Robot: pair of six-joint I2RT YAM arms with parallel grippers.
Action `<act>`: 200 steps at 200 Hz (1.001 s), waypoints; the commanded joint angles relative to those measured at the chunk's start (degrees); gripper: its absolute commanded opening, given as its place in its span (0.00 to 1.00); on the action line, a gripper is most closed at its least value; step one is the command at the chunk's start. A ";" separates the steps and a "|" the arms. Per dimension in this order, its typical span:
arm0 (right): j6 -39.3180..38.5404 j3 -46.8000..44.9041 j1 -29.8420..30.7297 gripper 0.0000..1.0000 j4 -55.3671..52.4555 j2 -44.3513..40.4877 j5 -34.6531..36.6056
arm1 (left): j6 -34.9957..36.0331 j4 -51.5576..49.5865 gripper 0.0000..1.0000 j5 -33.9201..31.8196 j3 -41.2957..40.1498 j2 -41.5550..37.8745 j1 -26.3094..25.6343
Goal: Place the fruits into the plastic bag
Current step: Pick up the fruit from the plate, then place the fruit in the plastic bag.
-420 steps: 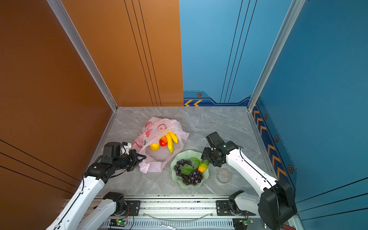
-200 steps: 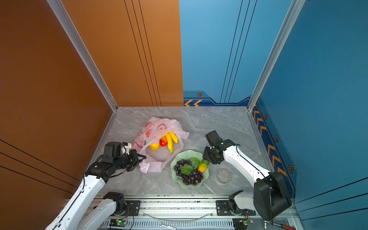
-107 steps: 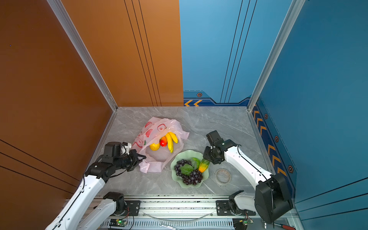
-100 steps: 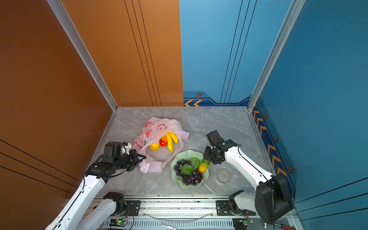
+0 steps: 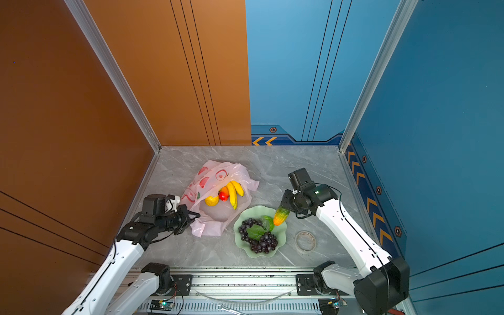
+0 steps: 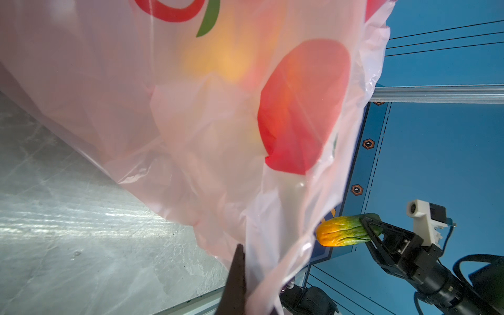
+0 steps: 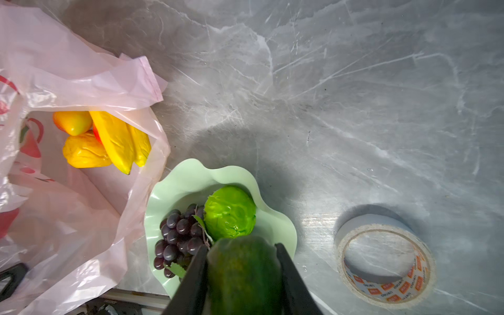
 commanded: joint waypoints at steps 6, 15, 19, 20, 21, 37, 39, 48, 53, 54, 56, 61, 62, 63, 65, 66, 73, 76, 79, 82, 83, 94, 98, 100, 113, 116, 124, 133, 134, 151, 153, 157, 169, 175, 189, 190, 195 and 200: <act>0.49 3.65 -0.17 0.32 0.56 -0.12 -3.43 | 0.55 -0.60 0.00 -0.49 -0.98 -0.24 -0.32; 1.33 4.19 -0.04 0.32 2.20 0.10 -4.79 | 0.55 -0.60 0.00 -0.51 -1.01 -0.30 -0.27; 1.73 4.30 0.03 0.32 3.01 0.22 -5.37 | 0.62 -0.60 0.00 -0.43 -1.01 -0.28 -0.27; 1.80 4.31 0.04 0.32 3.23 0.22 -5.49 | 0.63 -0.60 0.00 -0.42 -1.01 -0.28 -0.23; 1.87 4.35 0.04 0.32 3.47 0.22 -5.64 | 0.64 -0.60 0.00 -0.41 -1.01 -0.32 -0.21; 3.19 4.82 0.55 0.32 6.90 0.81 -7.46 | 0.63 -0.58 0.00 -0.49 -1.09 -0.39 -0.34; 3.33 4.83 0.68 0.32 7.32 0.90 -7.57 | 0.57 -0.59 0.00 -0.49 -1.09 -0.37 -0.27; 3.98 5.04 1.20 0.32 9.07 1.47 -8.03 | 0.56 -0.60 0.00 -0.49 -1.10 -0.40 -0.31; 4.34 5.22 1.55 0.32 9.87 1.86 -8.21 | 0.55 -0.60 0.00 -0.49 -1.18 -0.37 -0.22; 4.42 5.25 1.64 0.32 10.09 1.96 -8.23 | 0.55 -0.60 0.00 -0.49 -1.14 -0.37 -0.25; 4.58 5.29 1.81 0.32 10.51 2.13 -8.29 | 0.55 -0.60 0.00 -0.49 -1.17 -0.37 -0.27; 4.89 5.36 2.25 0.32 11.30 2.55 -8.41 | 0.60 -0.60 0.00 -0.44 -1.14 -0.37 -0.27; 4.96 5.40 2.33 0.32 11.46 2.75 -8.42 | 0.58 -0.60 0.00 -0.42 -1.12 -0.41 -0.27; 5.08 5.47 2.42 0.32 11.59 2.85 -8.46 | 0.57 -0.60 0.00 -0.46 -1.11 -0.43 -0.32; 5.17 5.65 2.60 0.32 11.88 3.03 -8.56 | 0.60 -0.60 0.00 -0.48 -1.10 -0.38 -0.28; 5.22 5.68 2.69 0.32 12.06 3.17 -8.63 | 0.62 -0.56 0.00 -0.49 -1.10 -0.42 -0.28; 5.52 6.13 3.39 0.32 12.89 3.98 -8.65 | 0.57 -0.49 0.00 -0.45 -1.17 -0.37 -0.27; 5.69 6.23 3.72 0.31 13.26 4.38 -8.60 | 0.59 -0.51 0.00 -0.49 -1.12 -0.40 -0.27; 5.78 6.50 4.07 0.32 13.65 4.74 -8.68 | 0.56 -0.51 0.00 -0.49 -1.14 -0.39 -0.27; 5.87 6.73 4.42 0.31 14.10 5.12 -8.57 | 0.56 -0.45 0.00 -0.49 -1.11 -0.39 -0.23; 5.97 6.75 4.56 0.31 14.27 5.26 -8.54 | 0.56 -0.43 0.00 -0.49 -1.15 -0.38 -0.25; 6.36 7.30 5.83 0.31 15.78 6.73 -8.44 | 0.55 -0.42 0.00 -0.49 -1.27 -0.37 -0.27; 6.54 7.51 6.35 0.31 16.34 7.22 -8.45 | 0.48 -0.47 0.00 -0.49 -1.27 -0.39 -0.27; 6.59 7.61 6.55 0.32 16.60 7.49 -8.45 | 0.47 -0.37 0.00 -0.49 -1.21 -0.42 -0.27; 7.10 8.40 8.04 0.31 18.20 9.30 -8.28 | 0.29 -0.25 0.00 -0.49 -1.27 -0.43 -0.27; 7.13 8.62 8.37 0.31 18.55 9.67 -8.29 | 0.34 -0.25 0.00 -0.49 -1.27 -0.47 -0.27; 7.22 9.20 9.19 0.31 19.23 10.87 -8.22 | 0.20 -0.17 0.00 -0.49 -1.27 -0.52 -0.23; 7.30 9.89 10.15 0.32 19.81 12.14 -7.96 | 0.12 -0.16 0.00 -0.58 -1.27 -0.54 -0.27; 7.30 9.91 10.24 0.31 19.89 12.29 -7.97 | 0.12 -0.16 0.00 -0.54 -1.27 -0.59 -0.27; 7.88 10.81 11.82 0.31 21.70 14.49 -7.95 | -0.14 -0.08 0.00 -0.66 -1.41 -0.72 -0.27; 7.98 10.90 11.93 0.31 21.96 14.78 -7.91 | -0.15 -0.08 0.00 -0.67 -1.44 -0.72 -0.25; 8.21 11.02 12.31 0.31 22.48 15.22 -7.95 | -0.23 -0.07 0.00 -0.67 -1.45 -0.85 -0.27; 8.83 11.35 13.26 0.31 24.09 16.69 -7.97 | -0.41 0.02 0.00 -0.80 -1.52 -0.99 -0.28; 9.12 11.62 13.81 0.31 24.79 17.59 -7.94 | -0.50 0.03 0.00 -0.84 -1.62 -1.07 -0.30; 9.58 12.20 14.74 0.31 26.06 19.44 -8.01 | -0.67 0.02 0.00 -0.84 -1.68 -1.25 -0.34; 9.63 12.25 14.82 0.31 26.14 19.54 -8.08 | -0.68 0.02 0.00 -0.84 -1.65 -1.29 -0.30; 9.74 12.48 15.17 0.31 26.51 20.23 -8.11 | -0.76 0.06 0.00 -0.87 -1.71 -1.25 -0.31; 9.76 12.62 15.44 0.31 26.76 20.69 -8.15 | -0.76 0.02 0.00 -0.93 -1.65 -1.33 -0.36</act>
